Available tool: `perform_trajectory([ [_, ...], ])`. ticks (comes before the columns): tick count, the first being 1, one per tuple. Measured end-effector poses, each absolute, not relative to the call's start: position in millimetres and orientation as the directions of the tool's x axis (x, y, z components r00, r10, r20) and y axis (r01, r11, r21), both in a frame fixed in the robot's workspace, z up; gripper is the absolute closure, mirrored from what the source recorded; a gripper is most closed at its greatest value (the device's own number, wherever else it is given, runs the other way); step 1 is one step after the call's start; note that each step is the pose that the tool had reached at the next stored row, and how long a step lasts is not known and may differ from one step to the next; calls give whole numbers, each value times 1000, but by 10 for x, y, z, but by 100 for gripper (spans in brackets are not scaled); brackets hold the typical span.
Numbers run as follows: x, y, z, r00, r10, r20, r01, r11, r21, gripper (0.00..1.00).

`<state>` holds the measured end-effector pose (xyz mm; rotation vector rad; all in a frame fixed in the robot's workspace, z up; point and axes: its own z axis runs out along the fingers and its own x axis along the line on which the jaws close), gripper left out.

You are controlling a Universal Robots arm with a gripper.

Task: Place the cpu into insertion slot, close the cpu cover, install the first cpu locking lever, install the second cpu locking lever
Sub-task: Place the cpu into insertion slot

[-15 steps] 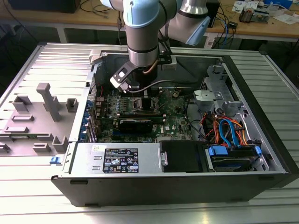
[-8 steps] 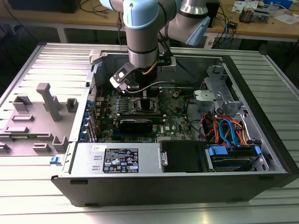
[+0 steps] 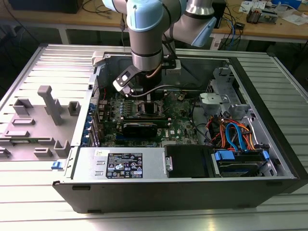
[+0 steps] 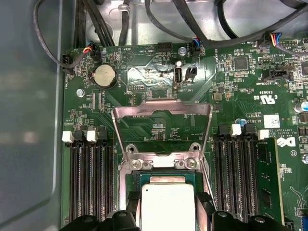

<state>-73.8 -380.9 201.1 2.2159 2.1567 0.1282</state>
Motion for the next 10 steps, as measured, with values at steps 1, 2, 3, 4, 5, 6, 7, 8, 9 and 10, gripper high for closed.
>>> perform_trajectory([
  [1, -738, -3807, 2011, 26, 999, 27, 995, -28, 91, 46],
  [2, -739, -3801, 2010, 26, 999, 27, 995, -28, 91, 46],
  [3, -739, -3793, 2011, 25, 999, 27, 995, -28, 91, 46],
  [4, -739, -3784, 2011, 23, 999, 27, 995, -26, 91, 46],
  [5, -738, -3779, 2011, 22, 999, 27, 996, -24, 91, 46],
  [6, -739, -3779, 2010, 21, 999, 27, 996, -23, 91, 46],
  [7, -739, -3780, 2008, 21, 999, 26, 996, -23, 91, 46],
  [8, -739, -3780, 2007, 21, 999, 26, 996, -23, 91, 46],
  [9, -741, -3779, 2004, 21, 999, 27, 996, -24, 91, 46],
  [10, -744, -3779, 2004, 22, 999, 27, 996, -24, 91, 46],
])
